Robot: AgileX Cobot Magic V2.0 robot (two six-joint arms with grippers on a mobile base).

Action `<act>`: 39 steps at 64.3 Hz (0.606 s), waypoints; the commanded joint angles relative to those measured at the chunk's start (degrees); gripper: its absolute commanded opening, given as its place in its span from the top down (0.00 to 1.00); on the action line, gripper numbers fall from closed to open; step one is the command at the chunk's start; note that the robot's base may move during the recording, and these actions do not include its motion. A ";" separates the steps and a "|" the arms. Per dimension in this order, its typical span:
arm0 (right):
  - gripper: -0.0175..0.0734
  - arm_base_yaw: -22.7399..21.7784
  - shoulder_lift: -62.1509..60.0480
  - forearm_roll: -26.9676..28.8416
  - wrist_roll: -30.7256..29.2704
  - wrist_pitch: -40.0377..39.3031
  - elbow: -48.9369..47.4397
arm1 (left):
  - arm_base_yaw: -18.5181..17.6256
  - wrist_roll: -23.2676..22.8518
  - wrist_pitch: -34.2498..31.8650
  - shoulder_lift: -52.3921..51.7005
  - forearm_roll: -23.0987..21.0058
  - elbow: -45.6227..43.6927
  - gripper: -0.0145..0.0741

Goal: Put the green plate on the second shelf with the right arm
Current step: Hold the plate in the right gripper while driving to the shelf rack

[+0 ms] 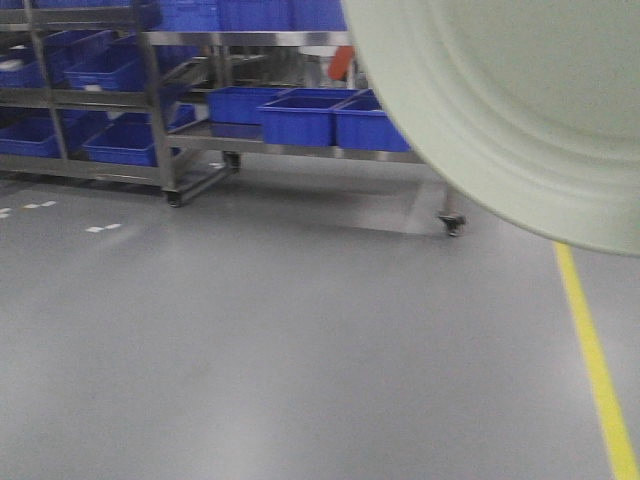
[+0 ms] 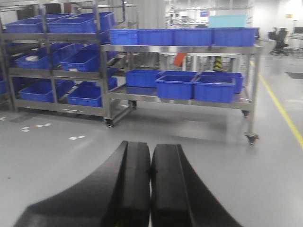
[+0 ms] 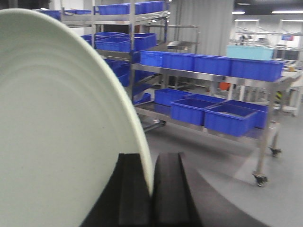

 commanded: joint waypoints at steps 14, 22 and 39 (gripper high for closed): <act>0.75 -0.06 0.39 0.08 0.28 -6.82 -1.73 | -0.35 -0.36 -4.68 -1.04 -0.23 2.40 0.69; 0.75 -0.06 0.39 0.08 0.28 -6.82 -1.73 | -0.35 -0.36 -4.68 -1.04 -0.23 2.40 0.69; 0.75 -0.06 0.39 0.08 0.28 -6.82 -1.73 | -0.35 -0.36 -4.68 -1.04 -0.23 2.40 0.69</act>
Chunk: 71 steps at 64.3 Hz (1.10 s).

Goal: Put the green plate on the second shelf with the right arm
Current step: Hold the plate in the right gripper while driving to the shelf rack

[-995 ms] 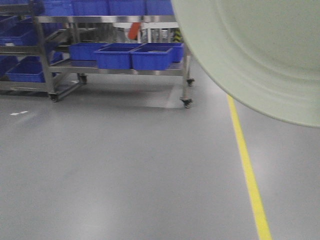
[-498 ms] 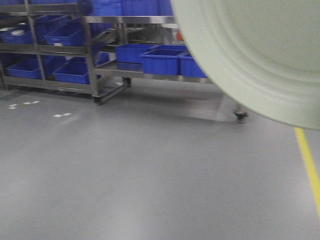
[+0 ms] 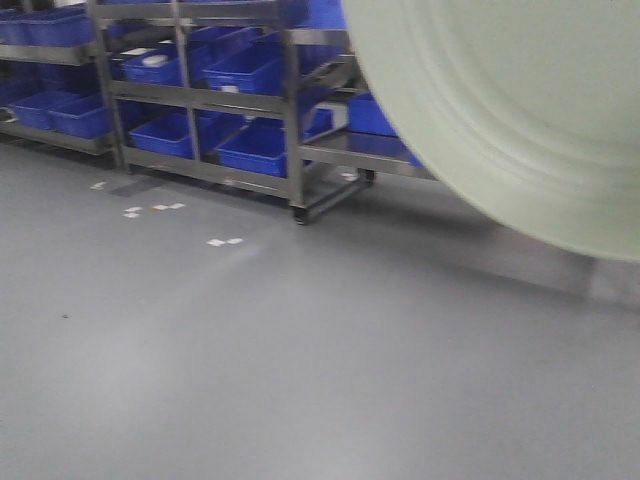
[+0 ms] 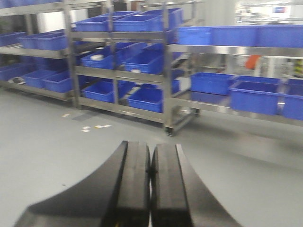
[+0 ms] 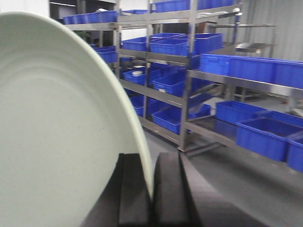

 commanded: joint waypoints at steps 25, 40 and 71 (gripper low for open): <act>0.75 -0.06 0.39 0.08 0.28 -6.82 -1.78 | -0.35 -0.36 -4.68 -1.04 -0.23 2.40 0.69; 0.75 -0.06 0.39 0.08 0.28 -6.82 -1.78 | -0.35 -0.36 -4.68 -1.04 -0.23 2.40 0.69; 0.75 -0.06 0.39 0.08 0.28 -6.82 -1.78 | -0.35 -0.36 -4.68 -1.04 -0.23 2.40 0.69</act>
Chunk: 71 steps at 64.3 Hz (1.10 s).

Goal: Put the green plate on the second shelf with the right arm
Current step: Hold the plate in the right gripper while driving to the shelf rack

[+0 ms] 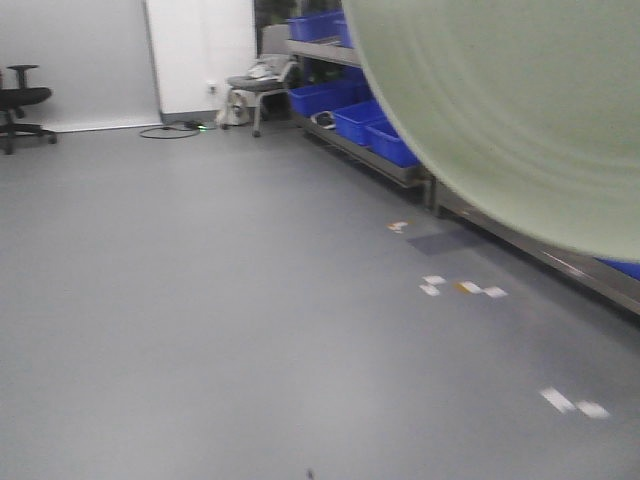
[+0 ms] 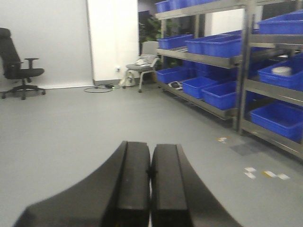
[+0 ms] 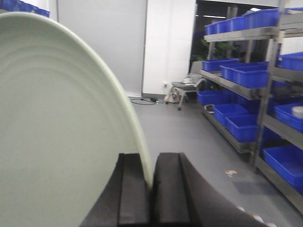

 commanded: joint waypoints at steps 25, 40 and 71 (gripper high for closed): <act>0.75 -0.06 0.39 0.08 0.28 -6.82 -1.78 | -0.35 -0.36 -4.68 -1.04 -0.23 2.40 0.69; 0.75 -0.06 0.39 0.08 0.28 -6.82 -1.78 | -0.35 -0.36 -4.68 -1.04 -0.23 2.40 0.69; 0.75 -0.06 0.39 0.08 0.28 -6.82 -1.78 | -0.35 -0.36 -4.68 -1.04 -0.23 2.40 0.69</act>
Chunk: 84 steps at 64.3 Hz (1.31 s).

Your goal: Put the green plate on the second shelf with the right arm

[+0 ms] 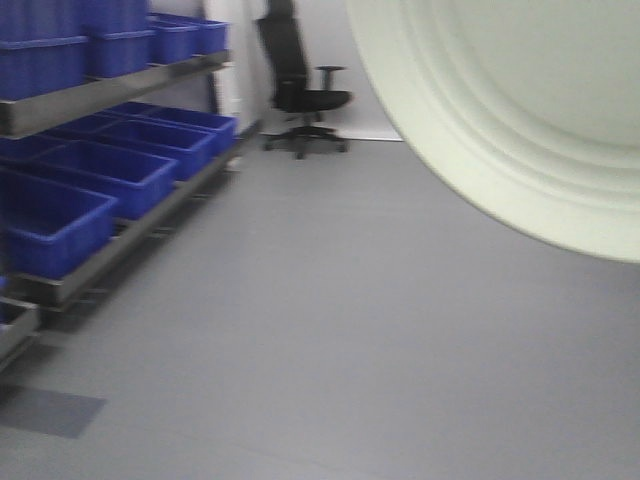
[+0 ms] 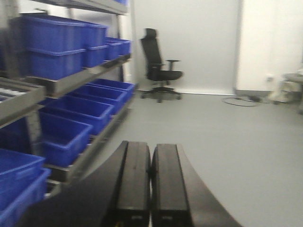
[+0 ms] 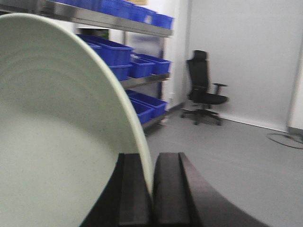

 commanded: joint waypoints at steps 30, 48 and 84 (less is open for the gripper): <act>0.75 -0.06 0.39 0.08 0.28 -6.82 -1.78 | -0.35 -0.36 -4.68 -0.92 -0.23 2.40 0.69; 0.75 -0.06 0.39 0.08 0.28 -6.82 -1.78 | -0.35 -0.36 -4.68 -0.92 -0.23 2.40 0.69; 0.75 0.12 0.39 0.08 0.28 -6.82 -1.78 | -0.23 -0.36 -4.68 -0.92 -0.23 2.40 0.69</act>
